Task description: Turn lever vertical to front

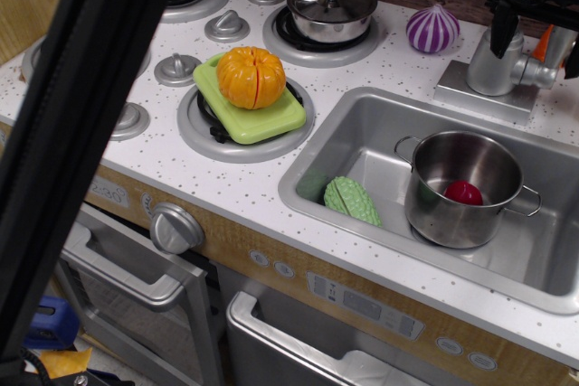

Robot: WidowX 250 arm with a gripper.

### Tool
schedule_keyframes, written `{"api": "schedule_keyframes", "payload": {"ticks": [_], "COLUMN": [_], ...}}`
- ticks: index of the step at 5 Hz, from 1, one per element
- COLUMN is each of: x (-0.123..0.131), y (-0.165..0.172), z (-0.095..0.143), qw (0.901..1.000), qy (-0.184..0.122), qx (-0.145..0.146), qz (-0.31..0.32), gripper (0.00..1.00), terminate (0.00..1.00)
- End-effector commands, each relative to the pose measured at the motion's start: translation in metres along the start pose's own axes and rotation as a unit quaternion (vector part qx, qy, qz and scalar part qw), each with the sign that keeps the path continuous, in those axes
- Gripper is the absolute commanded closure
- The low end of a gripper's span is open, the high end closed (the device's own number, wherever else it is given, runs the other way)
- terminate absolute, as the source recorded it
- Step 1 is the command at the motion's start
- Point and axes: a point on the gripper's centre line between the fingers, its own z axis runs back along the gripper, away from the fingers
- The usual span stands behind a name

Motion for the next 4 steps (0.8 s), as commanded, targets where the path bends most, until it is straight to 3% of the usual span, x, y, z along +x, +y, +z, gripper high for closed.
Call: {"api": "schedule_keyframes", "payload": {"ticks": [1,3,4], "x": [0.0,0.01,0.023], "y": [0.0,-0.008,-0.017], "z": [0.0,0.009,0.013], "qw": [1.0,0.9961,0.9921], "qy": [0.0,-0.072,-0.117], "qx": [0.0,0.047,0.045], "qz": [0.0,-0.017,-0.008], "gripper": [0.0,0.0,0.0], "terminate": [0.0,0.0,0.0]}}
